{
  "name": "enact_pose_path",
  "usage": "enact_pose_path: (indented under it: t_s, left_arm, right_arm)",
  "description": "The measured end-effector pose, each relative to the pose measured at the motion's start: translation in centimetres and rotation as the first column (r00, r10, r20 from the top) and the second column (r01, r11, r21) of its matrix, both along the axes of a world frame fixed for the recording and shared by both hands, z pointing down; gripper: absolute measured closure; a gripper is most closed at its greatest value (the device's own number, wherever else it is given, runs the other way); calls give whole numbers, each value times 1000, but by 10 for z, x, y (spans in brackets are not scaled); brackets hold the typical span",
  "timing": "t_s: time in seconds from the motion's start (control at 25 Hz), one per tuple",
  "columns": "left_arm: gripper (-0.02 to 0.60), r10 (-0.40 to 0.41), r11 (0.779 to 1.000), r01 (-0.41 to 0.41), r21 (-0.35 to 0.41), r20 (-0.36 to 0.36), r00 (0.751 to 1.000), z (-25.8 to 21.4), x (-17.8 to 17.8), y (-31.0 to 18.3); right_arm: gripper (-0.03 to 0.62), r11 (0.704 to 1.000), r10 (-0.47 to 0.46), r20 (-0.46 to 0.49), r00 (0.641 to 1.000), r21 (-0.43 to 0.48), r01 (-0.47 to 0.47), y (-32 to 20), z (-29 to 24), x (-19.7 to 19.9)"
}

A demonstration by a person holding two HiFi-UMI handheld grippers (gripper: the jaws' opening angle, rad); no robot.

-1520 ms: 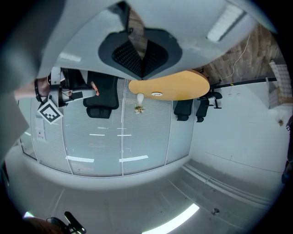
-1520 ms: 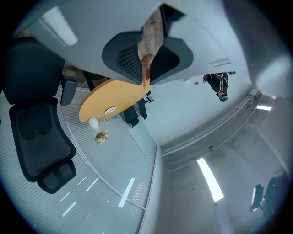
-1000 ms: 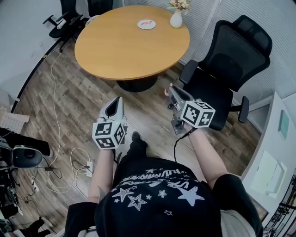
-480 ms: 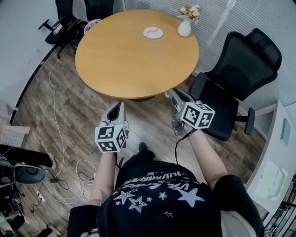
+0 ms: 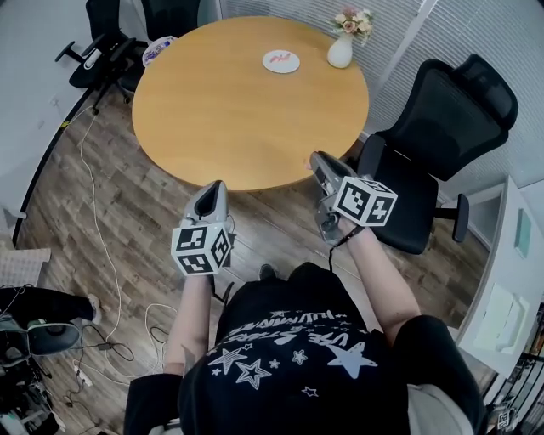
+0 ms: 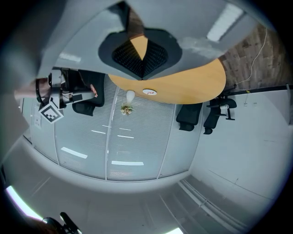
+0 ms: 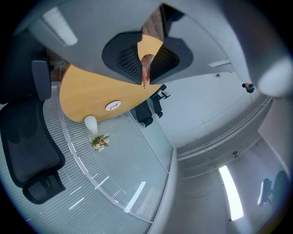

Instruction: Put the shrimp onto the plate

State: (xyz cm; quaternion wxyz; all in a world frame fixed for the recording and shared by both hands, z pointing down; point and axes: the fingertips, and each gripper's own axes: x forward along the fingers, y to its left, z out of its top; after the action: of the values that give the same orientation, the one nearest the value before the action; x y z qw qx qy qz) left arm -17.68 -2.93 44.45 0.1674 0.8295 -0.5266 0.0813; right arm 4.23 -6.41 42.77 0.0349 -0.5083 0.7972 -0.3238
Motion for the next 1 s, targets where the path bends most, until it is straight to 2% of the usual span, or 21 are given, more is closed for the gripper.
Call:
enact_pose_path:
  t_s: [0.44,1.0]
  left_arm:
    - [580,16,999,-15,-35,17,1000,15,-1,-37]
    - [581,-74,997,75,-23,49,996,1,-14,-144]
  right_arm:
    - [540,999,6,-5,1000,-51,-7,-40,25,0]
    - [540,997,-63,15,998,-47,64,-182,21,-1]
